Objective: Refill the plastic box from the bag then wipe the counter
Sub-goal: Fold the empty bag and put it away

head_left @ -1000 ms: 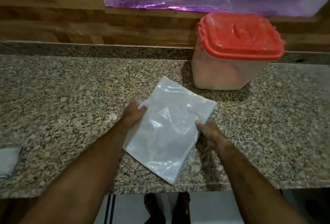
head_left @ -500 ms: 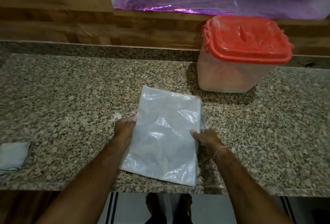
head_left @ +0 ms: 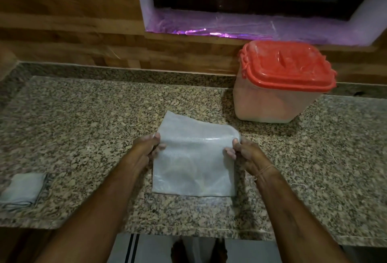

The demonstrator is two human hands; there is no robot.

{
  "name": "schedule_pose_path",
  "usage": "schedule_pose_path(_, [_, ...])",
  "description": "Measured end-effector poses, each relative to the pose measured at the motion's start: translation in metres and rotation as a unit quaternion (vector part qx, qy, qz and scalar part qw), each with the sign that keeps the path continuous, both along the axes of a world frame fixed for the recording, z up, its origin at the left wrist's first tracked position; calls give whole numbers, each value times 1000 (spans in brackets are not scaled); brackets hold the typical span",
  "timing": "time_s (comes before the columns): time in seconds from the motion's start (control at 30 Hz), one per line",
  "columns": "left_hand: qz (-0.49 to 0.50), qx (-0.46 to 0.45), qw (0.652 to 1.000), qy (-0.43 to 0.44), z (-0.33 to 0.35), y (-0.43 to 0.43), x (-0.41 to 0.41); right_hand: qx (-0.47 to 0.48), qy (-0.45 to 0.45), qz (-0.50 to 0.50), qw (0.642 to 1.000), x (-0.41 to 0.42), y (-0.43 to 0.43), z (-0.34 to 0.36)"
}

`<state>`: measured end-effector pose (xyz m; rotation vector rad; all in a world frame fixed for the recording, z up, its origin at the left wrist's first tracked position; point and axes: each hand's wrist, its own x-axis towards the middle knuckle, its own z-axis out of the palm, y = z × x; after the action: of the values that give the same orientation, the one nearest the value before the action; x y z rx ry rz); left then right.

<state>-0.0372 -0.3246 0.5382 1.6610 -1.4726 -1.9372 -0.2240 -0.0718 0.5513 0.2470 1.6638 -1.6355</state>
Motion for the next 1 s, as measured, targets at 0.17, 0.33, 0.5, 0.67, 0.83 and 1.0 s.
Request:
schedule_pose_path(0.17, [31, 11, 994, 105, 58, -25, -10, -86, 36, -7, 996, -18, -32, 64])
schedule_pose_path(0.33, [18, -62, 993, 96, 64, -22, 0, -49, 89, 41, 994, -20, -42, 63])
schedule_pose_path(0.5, [-84, -130, 986, -66, 18, 6, 41, 90, 117, 140, 979, 11, 0, 14])
schedule_pose_path(0.67, [-203, -174, 945, -189, -29, 32, 86, 255, 195, 293, 901, 39, 40, -33])
schedule_pose_path(0.83, [-253, -470, 825, -185, -43, 60, 72, 375, 351, 261, 818, 59, 41, -41])
schedule_pose_path(1.0, [-436, -497, 716, -224, -78, 63, 50, 430, 390, 437, 687, 70, 36, -57])
